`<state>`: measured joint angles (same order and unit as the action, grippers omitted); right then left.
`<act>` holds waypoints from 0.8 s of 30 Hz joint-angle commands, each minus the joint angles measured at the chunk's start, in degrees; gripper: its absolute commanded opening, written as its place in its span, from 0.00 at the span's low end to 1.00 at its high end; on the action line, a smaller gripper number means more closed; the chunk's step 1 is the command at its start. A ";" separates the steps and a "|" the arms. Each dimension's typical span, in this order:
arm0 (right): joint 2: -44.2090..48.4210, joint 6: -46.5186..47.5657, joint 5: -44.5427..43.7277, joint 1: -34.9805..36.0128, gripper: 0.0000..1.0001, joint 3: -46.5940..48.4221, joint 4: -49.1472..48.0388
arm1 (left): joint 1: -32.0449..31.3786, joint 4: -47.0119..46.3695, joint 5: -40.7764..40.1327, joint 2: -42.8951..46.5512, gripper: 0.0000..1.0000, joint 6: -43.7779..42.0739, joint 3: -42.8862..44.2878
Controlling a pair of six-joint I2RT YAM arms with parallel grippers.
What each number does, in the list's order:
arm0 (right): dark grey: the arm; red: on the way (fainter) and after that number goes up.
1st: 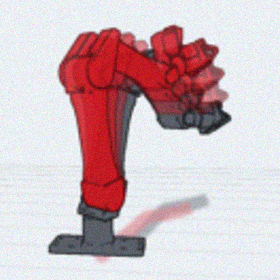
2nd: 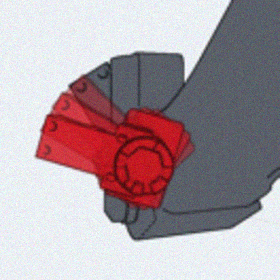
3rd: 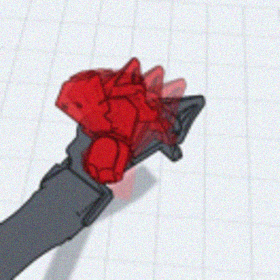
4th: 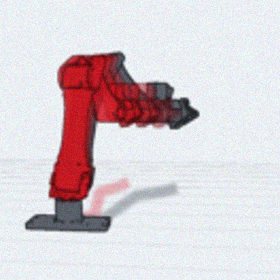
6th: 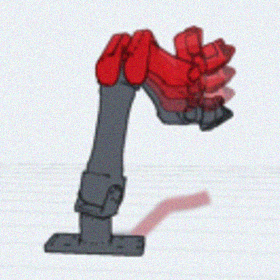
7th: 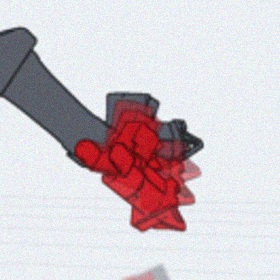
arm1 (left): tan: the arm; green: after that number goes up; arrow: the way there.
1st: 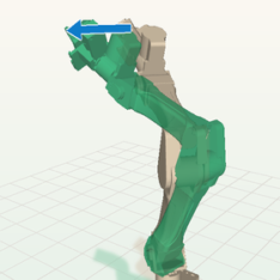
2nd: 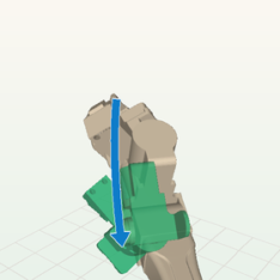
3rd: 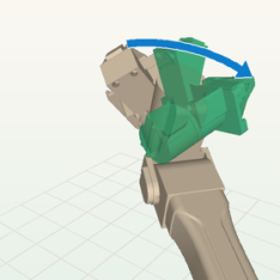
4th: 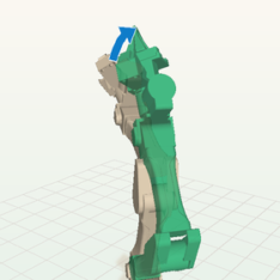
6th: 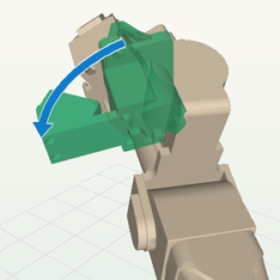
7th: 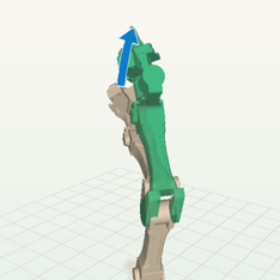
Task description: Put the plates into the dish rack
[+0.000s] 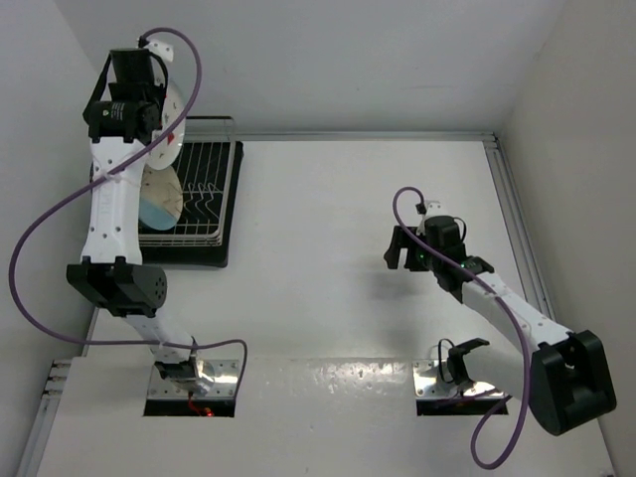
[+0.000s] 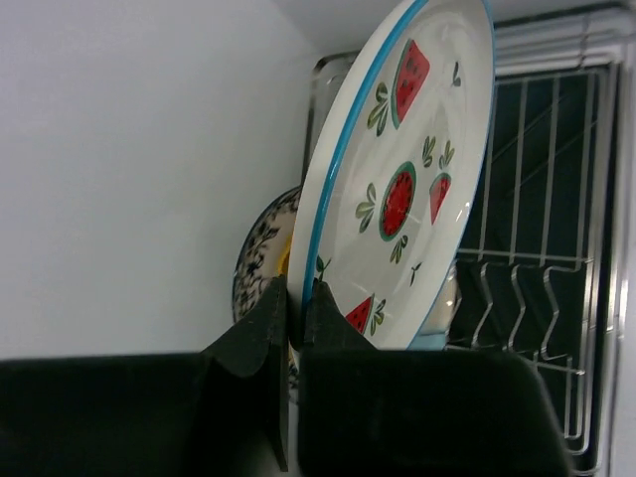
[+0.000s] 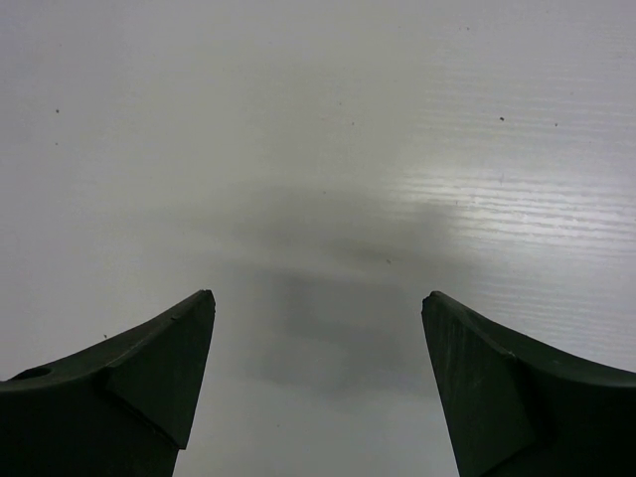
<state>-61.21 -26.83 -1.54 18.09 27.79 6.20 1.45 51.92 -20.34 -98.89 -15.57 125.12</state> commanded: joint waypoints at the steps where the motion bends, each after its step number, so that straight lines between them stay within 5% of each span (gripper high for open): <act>1: -1.37 1.78 1.28 -0.24 0.85 6.47 2.67 | -1.45 -8.05 -10.94 5.46 0.00 -3.05 -2.94; 10: -0.93 0.73 1.10 -0.16 0.83 9.74 3.82 | 1.97 -11.22 -10.33 13.73 0.00 -0.60 -20.51; 17: 1.00 0.02 0.58 0.10 0.82 9.21 5.49 | 2.59 -12.99 -13.50 14.25 0.00 -0.60 -20.70; 24: 3.64 1.43 -1.09 0.72 0.82 7.28 5.32 | 5.75 -14.04 -5.42 14.25 0.00 2.20 -27.64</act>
<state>-58.89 -26.28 -1.39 18.20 35.57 12.25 4.89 44.38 -27.35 -87.46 -15.51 98.83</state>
